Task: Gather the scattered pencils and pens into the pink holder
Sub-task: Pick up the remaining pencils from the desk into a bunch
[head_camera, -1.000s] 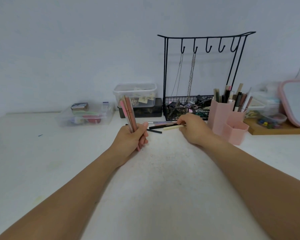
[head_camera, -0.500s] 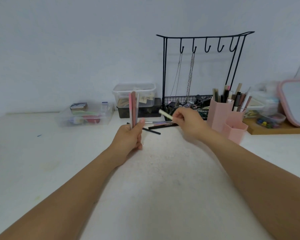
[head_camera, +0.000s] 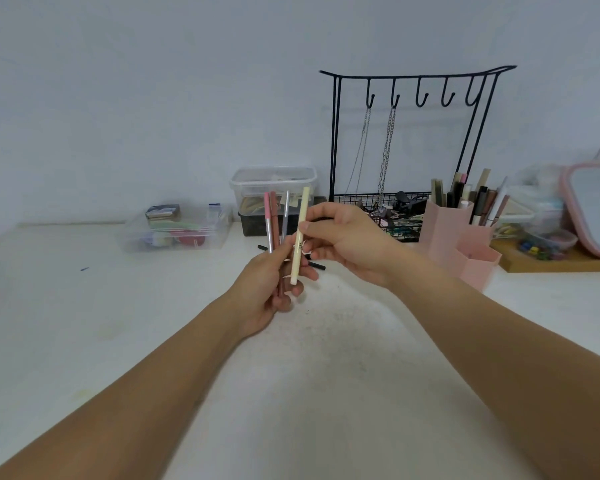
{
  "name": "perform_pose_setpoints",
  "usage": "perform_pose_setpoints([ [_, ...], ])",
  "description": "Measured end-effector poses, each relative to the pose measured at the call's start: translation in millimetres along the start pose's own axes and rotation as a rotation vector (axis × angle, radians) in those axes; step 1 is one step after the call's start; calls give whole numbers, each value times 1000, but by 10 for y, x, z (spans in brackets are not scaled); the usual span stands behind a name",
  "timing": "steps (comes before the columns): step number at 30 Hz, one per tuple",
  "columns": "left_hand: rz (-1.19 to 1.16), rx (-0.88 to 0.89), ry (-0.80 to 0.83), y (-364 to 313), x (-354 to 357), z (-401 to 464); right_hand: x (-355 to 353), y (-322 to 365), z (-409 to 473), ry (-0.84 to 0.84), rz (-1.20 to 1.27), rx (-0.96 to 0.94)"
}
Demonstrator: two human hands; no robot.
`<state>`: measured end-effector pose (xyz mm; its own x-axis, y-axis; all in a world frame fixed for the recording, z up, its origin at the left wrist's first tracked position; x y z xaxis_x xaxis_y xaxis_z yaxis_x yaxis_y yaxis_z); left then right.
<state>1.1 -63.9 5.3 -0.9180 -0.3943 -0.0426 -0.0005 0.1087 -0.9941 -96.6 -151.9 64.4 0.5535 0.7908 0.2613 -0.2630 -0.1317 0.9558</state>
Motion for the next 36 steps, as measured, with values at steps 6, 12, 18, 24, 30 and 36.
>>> perform_pose_setpoints([
  [6,47,-6,39,-10,20,-51,-36,-60,-8,-132,-154,-59],
  [12,71,14,103,13,52,-12,-70,-144,-23,-161,-143,-74],
  [18,58,-13,95,25,46,28,-182,-211,37,-134,-286,-57],
  [24,-10,-15,-128,45,-218,113,-704,-284,113,-291,-1065,-159],
  [30,-1,-23,-191,56,-318,141,-767,-383,93,-213,-1285,-72],
  [36,32,0,-183,62,-301,152,-783,-353,111,-263,-1306,-122],
])
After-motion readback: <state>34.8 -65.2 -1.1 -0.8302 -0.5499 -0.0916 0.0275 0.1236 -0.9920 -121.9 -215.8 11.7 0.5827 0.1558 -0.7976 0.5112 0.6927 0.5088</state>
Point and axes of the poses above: each hand's wrist, its own z-axis towards the middle knuckle, its own x-axis out of the palm, y = z × x, the point moved 5 cm from there along z, towards the middle knuckle, and after that the axes turned 14 degrees about z, right-handed, at the moved point
